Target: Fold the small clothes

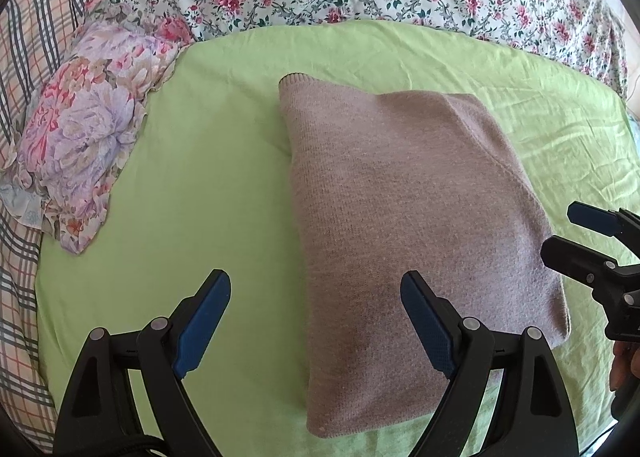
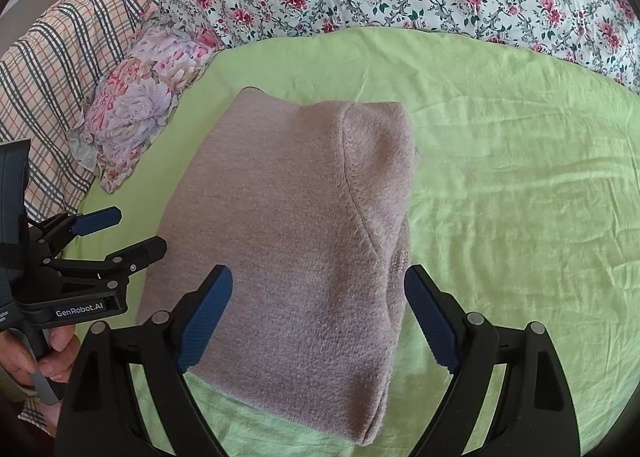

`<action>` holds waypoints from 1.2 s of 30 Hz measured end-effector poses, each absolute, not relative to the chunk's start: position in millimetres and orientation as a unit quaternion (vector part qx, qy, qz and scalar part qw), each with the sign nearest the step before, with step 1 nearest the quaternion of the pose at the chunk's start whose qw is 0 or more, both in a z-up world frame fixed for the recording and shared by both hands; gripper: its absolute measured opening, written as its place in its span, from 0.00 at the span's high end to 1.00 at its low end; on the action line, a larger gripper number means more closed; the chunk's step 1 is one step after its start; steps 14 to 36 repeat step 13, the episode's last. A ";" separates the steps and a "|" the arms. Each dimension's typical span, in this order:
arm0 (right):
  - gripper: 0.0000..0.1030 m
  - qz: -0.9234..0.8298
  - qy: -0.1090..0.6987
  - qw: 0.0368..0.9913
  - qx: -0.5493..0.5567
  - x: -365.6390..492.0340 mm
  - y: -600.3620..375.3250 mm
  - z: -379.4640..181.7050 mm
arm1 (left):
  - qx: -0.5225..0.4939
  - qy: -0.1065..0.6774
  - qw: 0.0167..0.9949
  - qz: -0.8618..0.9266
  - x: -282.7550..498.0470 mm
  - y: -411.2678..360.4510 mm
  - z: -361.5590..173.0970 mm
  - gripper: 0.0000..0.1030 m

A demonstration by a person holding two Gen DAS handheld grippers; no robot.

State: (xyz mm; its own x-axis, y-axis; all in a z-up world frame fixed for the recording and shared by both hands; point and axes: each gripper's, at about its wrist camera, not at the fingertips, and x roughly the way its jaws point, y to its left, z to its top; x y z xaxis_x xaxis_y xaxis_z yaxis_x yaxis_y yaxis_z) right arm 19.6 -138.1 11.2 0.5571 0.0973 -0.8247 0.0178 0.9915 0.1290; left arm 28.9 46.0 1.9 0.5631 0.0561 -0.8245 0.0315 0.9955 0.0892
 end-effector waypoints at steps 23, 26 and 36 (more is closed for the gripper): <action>0.15 0.020 0.471 0.880 0.067 17.8 -137.8 7.8 | 0.035 0.463 0.886 0.008 24.0 45.7 5.6 0.15; 0.15 0.020 0.471 0.880 0.067 17.8 -137.8 7.8 | 0.035 0.463 0.886 0.008 24.0 45.7 5.6 0.15; 0.15 0.020 0.471 0.880 0.067 17.8 -137.8 7.8 | 0.035 0.463 0.886 0.008 24.0 45.7 5.6 0.15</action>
